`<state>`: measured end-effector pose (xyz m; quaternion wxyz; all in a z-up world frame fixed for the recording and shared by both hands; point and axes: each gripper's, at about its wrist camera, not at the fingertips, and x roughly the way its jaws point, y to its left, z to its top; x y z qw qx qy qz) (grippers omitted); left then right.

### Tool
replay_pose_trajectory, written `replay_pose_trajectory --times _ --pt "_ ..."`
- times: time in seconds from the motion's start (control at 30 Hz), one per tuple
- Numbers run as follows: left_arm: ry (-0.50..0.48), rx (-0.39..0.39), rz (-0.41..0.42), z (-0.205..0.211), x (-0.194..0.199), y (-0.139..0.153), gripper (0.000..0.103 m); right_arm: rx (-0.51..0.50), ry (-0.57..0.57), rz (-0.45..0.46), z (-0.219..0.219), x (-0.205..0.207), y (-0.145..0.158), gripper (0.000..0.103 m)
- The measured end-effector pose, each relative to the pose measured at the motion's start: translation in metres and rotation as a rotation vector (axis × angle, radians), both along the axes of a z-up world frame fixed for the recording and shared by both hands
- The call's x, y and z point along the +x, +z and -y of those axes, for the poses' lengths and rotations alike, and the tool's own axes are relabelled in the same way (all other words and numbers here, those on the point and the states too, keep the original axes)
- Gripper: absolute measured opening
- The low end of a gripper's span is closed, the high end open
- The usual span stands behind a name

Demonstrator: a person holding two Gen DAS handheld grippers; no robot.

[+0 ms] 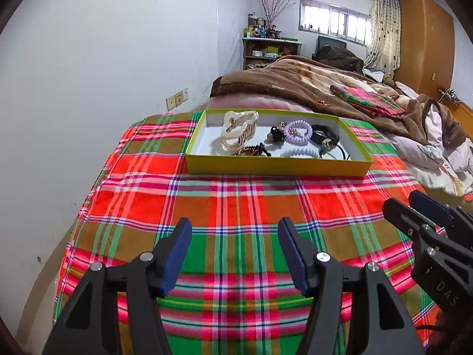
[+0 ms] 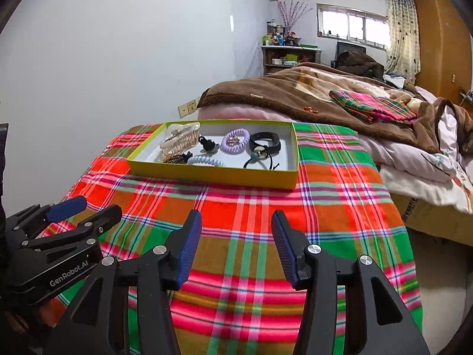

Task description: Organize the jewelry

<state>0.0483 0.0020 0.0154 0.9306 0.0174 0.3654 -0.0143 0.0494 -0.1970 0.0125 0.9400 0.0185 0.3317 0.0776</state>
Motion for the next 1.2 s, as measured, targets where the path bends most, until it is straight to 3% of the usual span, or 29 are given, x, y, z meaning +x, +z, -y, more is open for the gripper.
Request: replay_pose_trajectory --times 1.2 --pt "0.008 0.006 0.0 -0.0005 -0.0071 -0.0018 0.063 0.012 -0.001 -0.002 -0.0029 -0.0072 -0.0016 0.05"
